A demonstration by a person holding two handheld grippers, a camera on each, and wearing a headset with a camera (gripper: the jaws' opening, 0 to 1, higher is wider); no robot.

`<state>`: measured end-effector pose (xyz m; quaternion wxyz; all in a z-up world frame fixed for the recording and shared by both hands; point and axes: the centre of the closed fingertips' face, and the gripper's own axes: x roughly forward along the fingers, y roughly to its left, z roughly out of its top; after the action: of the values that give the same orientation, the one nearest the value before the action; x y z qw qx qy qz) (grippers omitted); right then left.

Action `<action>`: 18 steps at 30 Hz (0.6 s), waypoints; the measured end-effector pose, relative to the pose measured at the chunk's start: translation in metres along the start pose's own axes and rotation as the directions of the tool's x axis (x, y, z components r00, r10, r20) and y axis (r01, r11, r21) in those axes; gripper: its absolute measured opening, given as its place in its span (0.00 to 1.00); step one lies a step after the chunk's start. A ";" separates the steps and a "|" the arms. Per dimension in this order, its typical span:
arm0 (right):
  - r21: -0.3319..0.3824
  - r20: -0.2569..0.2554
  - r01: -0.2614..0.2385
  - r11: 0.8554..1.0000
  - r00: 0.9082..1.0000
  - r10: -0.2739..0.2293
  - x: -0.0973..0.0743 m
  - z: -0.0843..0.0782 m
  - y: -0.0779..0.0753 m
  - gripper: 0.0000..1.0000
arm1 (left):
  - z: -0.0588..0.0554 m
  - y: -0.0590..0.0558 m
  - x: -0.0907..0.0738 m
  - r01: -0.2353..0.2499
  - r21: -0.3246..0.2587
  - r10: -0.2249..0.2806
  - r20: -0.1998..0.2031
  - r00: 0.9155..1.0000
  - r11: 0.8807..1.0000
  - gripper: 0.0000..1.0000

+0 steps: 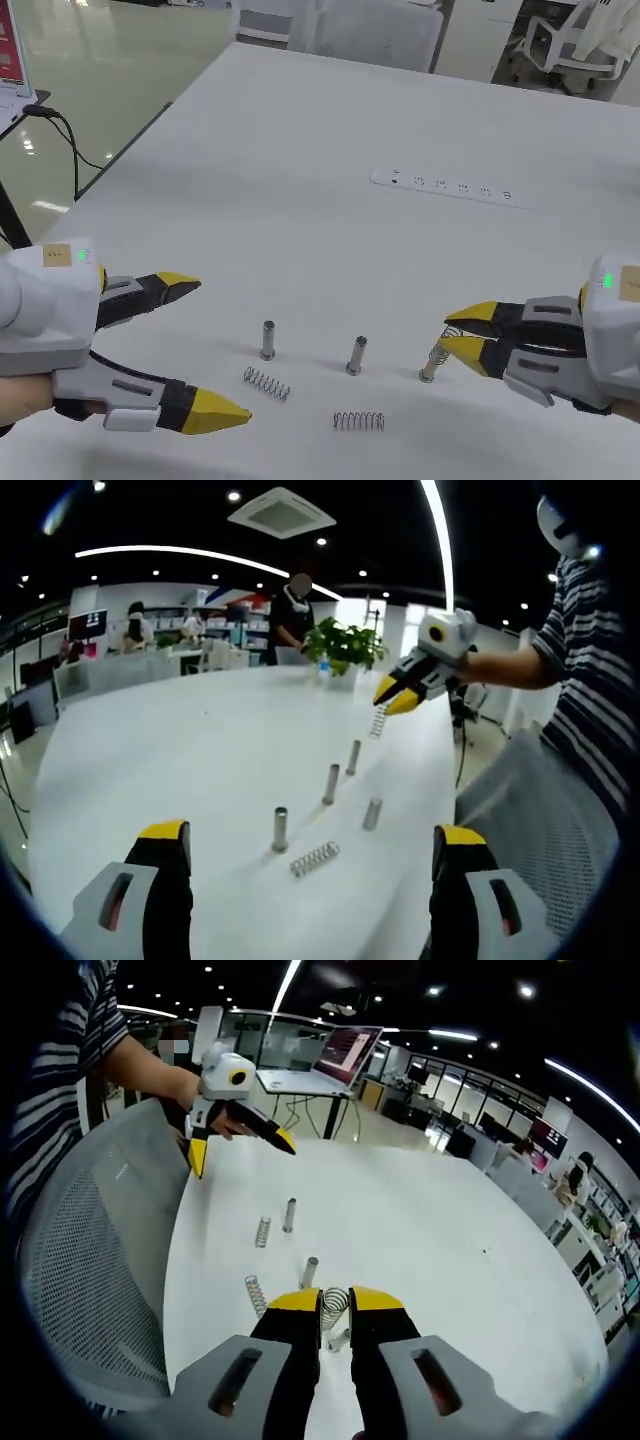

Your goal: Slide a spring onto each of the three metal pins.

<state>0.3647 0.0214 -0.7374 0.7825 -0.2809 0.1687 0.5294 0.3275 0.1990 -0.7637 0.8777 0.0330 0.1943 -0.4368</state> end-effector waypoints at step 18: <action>0.041 -0.024 0.058 0.997 0.998 -0.057 0.004 -0.010 -0.022 0.07 | 0.001 0.002 -0.001 -0.009 0.000 0.009 0.000 1.000 1.000 0.98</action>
<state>0.3871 0.0121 -0.7416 0.8011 -0.2751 0.1804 0.5000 0.3290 0.2008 -0.7629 0.8797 0.0339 0.1942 -0.4328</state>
